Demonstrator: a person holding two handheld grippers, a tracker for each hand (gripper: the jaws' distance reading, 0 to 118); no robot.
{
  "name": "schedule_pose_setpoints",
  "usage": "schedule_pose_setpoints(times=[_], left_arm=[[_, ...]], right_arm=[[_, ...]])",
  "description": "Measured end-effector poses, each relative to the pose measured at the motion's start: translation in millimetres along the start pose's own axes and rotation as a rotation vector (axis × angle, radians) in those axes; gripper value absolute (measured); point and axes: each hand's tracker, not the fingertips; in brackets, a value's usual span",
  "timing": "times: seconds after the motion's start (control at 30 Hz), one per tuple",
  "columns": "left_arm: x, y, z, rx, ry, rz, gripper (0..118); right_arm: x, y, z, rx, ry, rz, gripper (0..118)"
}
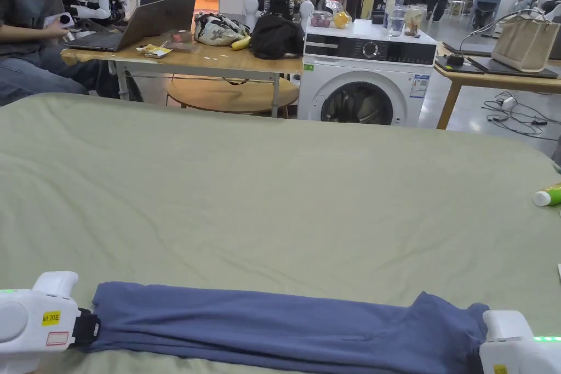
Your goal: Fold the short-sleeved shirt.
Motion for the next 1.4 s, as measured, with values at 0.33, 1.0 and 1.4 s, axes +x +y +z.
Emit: schedule_pose_setpoints(times=[0.33,1.0,1.4], left_arm=[[32.8,20.4,42.1,0.341,-0.031,0.004,39],[109.3,40.0,75.4,0.853,0.11,-0.115,0],[20.5,56.7,62.4,0.471,-0.074,-0.011,0]], right_arm=[[-24.2,30.1,51.2,0.231,-0.074,-0.061,54],[-156.2,65.4,85.3,0.968,-0.039,-0.142,0],[-185.4,86.4,73.6,0.929,0.0,-0.086,0]])
